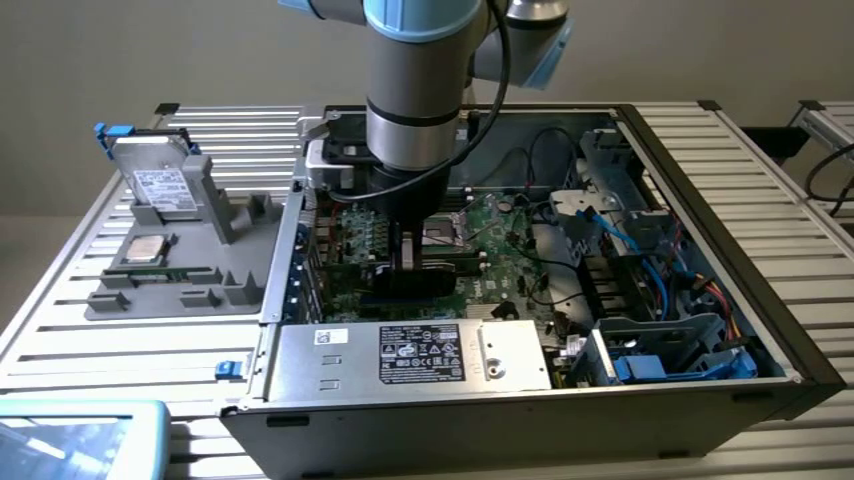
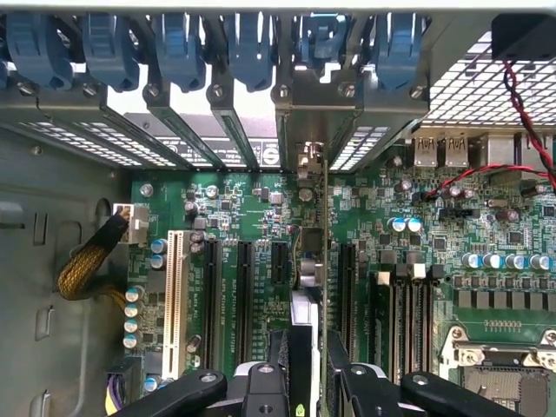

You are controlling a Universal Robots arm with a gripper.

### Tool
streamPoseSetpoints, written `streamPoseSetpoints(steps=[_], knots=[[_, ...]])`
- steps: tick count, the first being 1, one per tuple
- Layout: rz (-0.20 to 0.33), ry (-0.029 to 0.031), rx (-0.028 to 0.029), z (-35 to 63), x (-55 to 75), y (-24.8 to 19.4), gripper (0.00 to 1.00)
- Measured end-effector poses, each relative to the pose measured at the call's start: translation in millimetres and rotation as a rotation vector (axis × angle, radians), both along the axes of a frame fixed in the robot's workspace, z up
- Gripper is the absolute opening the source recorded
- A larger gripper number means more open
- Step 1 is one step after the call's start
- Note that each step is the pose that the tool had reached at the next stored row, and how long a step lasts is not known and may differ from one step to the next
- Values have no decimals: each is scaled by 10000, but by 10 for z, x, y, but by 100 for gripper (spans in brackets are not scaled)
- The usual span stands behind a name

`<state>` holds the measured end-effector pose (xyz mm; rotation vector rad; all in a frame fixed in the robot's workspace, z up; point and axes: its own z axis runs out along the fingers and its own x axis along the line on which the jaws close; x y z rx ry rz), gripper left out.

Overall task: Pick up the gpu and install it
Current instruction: 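Insert the gpu into the slot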

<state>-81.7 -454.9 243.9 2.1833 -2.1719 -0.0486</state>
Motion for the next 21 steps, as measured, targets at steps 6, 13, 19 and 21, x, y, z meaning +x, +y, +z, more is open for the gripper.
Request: streamPoseSetpoints(steps=[6,13,19,21], knots=[[0,1,-1,-17,0,0,28],[0,-1,2,-19,0,1,28],[0,-10,-13,-17,6,0,35],[-2,-70,-18,6,8,1,42]])
